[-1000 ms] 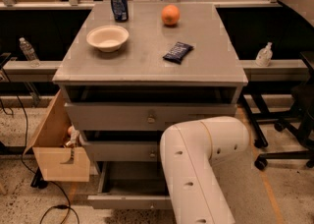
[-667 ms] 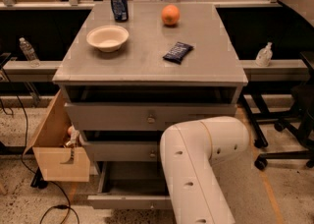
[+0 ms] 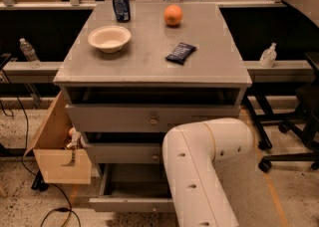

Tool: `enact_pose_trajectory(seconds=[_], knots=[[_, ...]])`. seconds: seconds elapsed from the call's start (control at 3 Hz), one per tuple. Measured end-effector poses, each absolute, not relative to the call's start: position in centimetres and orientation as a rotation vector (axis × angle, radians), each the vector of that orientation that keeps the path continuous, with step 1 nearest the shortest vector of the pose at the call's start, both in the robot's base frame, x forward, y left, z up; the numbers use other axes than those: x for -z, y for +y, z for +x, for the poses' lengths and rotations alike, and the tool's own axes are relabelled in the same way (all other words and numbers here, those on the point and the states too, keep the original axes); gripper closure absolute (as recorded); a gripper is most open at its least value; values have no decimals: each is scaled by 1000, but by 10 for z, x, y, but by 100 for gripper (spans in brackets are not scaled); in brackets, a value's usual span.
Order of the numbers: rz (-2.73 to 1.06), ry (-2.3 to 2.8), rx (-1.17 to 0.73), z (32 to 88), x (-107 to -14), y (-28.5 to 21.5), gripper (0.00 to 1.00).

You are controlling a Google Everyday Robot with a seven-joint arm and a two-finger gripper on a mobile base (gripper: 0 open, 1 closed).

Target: Open bottom drawer

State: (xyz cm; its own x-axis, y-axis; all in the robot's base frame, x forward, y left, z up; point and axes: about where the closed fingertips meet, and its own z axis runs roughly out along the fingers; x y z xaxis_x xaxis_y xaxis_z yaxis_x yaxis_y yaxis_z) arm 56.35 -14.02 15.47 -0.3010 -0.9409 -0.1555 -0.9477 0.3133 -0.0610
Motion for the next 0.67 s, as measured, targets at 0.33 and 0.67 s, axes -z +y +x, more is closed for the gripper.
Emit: enact_pose_trajectory(seconds=[0.33, 0.67], knots=[[-1750, 2410, -63, 564, -155, -140, 13], [-1751, 2410, -63, 567, -155, -140, 0]])
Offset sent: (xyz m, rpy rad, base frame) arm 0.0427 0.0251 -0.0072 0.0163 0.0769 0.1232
